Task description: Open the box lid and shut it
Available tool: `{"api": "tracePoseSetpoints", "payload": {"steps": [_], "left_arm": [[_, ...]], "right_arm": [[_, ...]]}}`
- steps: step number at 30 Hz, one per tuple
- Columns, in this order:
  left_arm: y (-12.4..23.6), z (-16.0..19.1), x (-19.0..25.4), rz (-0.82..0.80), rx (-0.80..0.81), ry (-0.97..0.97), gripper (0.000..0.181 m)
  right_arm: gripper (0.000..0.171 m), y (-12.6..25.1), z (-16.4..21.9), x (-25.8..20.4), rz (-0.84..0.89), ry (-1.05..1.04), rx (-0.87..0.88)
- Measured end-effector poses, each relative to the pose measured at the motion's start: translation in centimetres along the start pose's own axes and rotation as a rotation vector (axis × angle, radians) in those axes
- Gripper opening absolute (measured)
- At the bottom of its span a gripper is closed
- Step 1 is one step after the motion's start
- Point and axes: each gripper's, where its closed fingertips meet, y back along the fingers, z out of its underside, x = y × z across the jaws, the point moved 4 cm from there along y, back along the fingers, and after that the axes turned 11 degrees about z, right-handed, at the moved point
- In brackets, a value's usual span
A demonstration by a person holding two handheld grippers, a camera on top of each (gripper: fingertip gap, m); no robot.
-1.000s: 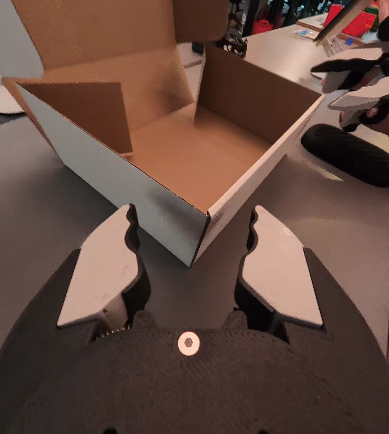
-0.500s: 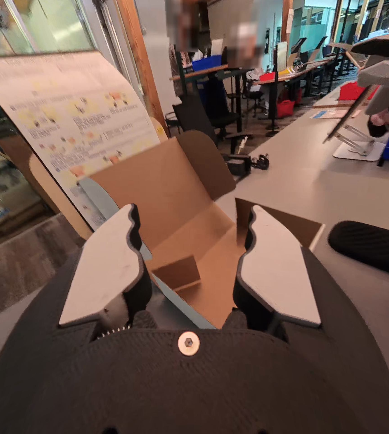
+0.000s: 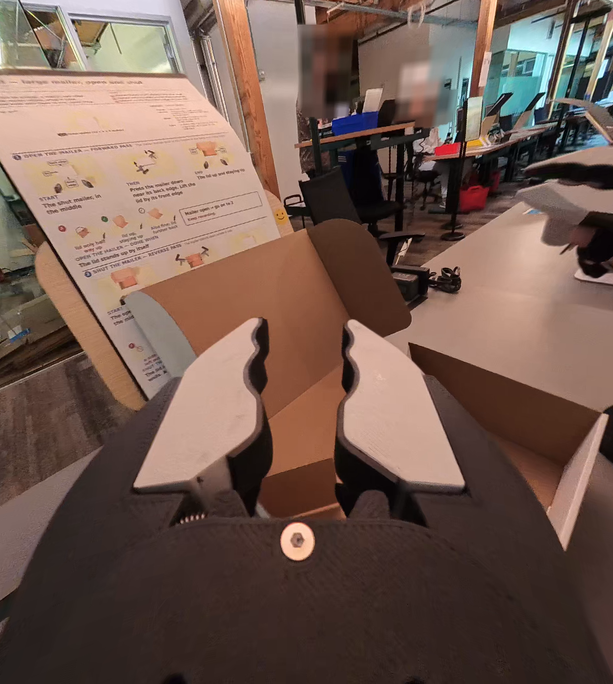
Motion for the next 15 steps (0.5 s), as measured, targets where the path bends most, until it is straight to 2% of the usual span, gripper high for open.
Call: {"api": "tracePoseSetpoints", "payload": {"steps": [5, 11, 15], "left_arm": [[-1.6, 1.3, 0.4, -0.021, -0.062, -0.061, 0.019], [-2.3, 2.5, -0.2, -0.03, -0.081, -0.069, 0.0], [-1.4, 2.1, -0.8, 0.005, 0.003, -0.02, 0.0]], "right_arm": [[0.0, -1.2, 2.2, -2.3, -0.056, 0.021, -0.043], [0.0, -1.9, 3.9, -3.4, -0.075, 0.089, -0.1], [0.0, -1.9, 4.6, -3.7, -0.138, 0.024, -0.142]]}}
